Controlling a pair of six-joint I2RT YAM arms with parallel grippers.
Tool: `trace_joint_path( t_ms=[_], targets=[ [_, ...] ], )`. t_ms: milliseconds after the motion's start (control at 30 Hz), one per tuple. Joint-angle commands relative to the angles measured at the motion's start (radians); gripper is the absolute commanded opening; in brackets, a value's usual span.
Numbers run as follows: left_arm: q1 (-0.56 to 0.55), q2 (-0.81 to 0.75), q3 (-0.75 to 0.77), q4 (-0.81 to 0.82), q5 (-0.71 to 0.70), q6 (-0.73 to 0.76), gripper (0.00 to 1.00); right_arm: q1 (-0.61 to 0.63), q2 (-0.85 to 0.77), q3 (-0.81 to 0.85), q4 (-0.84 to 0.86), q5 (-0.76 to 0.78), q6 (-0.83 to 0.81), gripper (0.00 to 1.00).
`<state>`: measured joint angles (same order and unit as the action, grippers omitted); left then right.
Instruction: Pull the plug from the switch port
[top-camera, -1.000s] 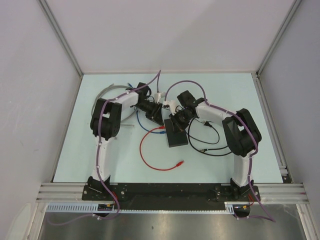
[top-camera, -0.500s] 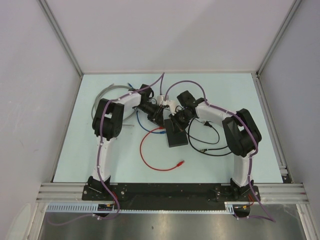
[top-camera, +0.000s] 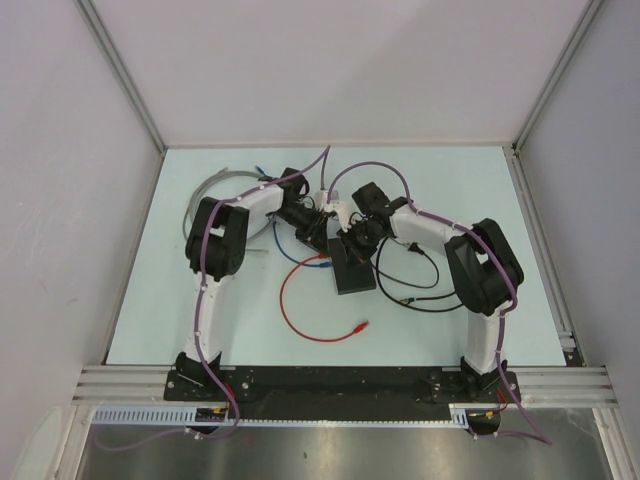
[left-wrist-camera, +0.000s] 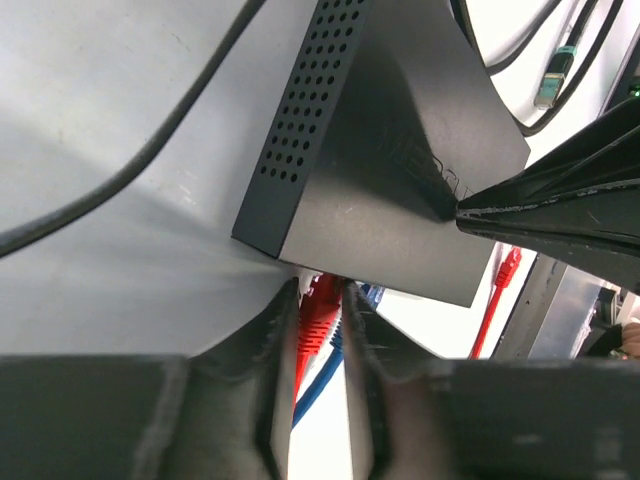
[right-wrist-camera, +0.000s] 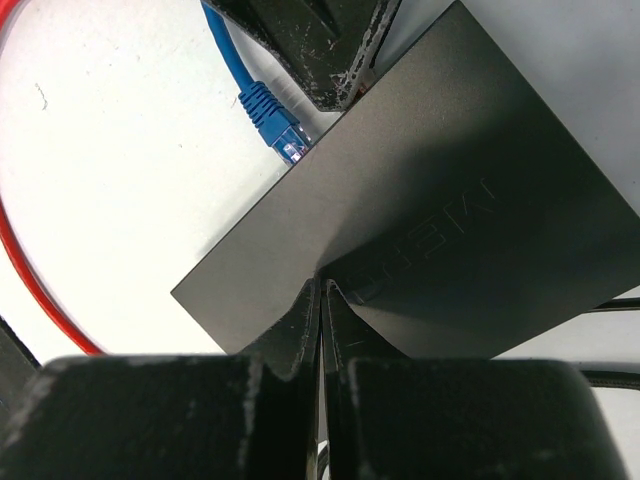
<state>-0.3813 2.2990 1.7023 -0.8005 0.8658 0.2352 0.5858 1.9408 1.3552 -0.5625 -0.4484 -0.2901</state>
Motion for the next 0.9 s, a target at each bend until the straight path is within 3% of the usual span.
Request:
trace_joint_path(
  t_ms=[0,100,200,433,633,867],
  targets=[
    [-0.036,0.037,0.017,0.017,-0.042,0.019,0.21,0.012,0.044,-0.045,0.001,0.1,-0.038,0.02],
    [-0.042,0.043,0.016,0.003,-0.051,0.024,0.19,0.011,0.043,-0.045,0.003,0.102,-0.038,0.02],
    [-0.056,0.042,0.011,-0.008,-0.068,0.039,0.0,0.011,0.043,-0.045,0.004,0.102,-0.04,0.02],
    [-0.067,0.037,0.031,-0.022,-0.195,0.033,0.0,0.012,0.043,-0.045,0.006,0.103,-0.041,0.02],
    [-0.067,0.16,0.204,-0.241,-0.258,0.108,0.0,0.014,0.044,-0.045,0.007,0.1,-0.041,0.02],
    [-0.067,0.146,0.207,-0.253,-0.315,0.099,0.0,0.016,0.043,-0.045,0.004,0.102,-0.043,0.02]
  ],
)
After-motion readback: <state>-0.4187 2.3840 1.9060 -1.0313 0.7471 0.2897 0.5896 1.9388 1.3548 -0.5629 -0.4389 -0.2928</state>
